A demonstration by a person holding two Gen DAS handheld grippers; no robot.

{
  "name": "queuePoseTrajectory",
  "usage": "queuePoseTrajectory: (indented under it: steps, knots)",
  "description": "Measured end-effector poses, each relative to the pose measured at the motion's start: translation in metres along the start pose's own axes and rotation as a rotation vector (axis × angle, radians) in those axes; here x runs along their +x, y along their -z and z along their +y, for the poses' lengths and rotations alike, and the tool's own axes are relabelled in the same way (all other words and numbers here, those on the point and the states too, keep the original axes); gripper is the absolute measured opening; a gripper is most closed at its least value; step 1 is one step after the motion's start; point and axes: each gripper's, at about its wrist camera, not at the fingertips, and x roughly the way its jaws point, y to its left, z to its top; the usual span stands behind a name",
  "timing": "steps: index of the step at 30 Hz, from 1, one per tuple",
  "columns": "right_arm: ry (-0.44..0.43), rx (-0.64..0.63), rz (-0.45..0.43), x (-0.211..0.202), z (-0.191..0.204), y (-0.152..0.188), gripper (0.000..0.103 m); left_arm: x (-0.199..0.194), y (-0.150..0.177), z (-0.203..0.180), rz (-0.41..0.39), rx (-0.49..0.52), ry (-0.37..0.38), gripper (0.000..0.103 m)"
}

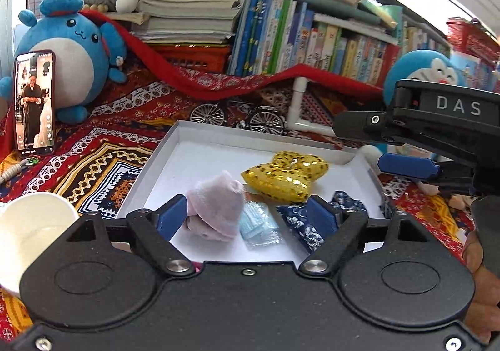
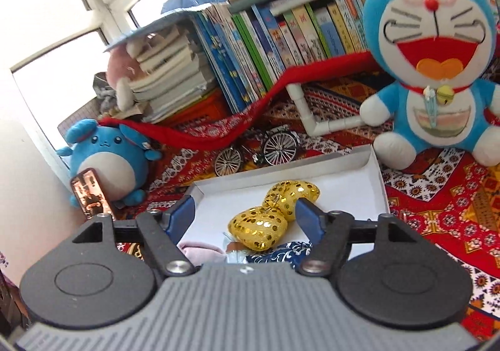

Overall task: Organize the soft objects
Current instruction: 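Open the left tool to drop the sock in the tray while the right tool releases the gold heart, then move the left tool to the green scrunchie while the right tool approaches the white foam cube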

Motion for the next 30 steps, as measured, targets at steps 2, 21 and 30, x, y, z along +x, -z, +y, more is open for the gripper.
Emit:
queuePoseTrajectory:
  steps: [2,21,30]
  knots:
    - [-0.004,-0.016,-0.012,-0.009,0.002,0.002,0.083,-0.008,0.002,0.000,-0.004,0.001,0.013,0.084]
    - [0.002,-0.143,-0.072,-0.074,0.018,0.048,0.089,-0.081,0.040,0.020,-0.057,0.042,0.092,0.086]
    - [0.051,-0.198,-0.105,-0.099,0.014,0.077,0.095,-0.098,0.070,0.032,-0.069,0.090,0.120,0.088]
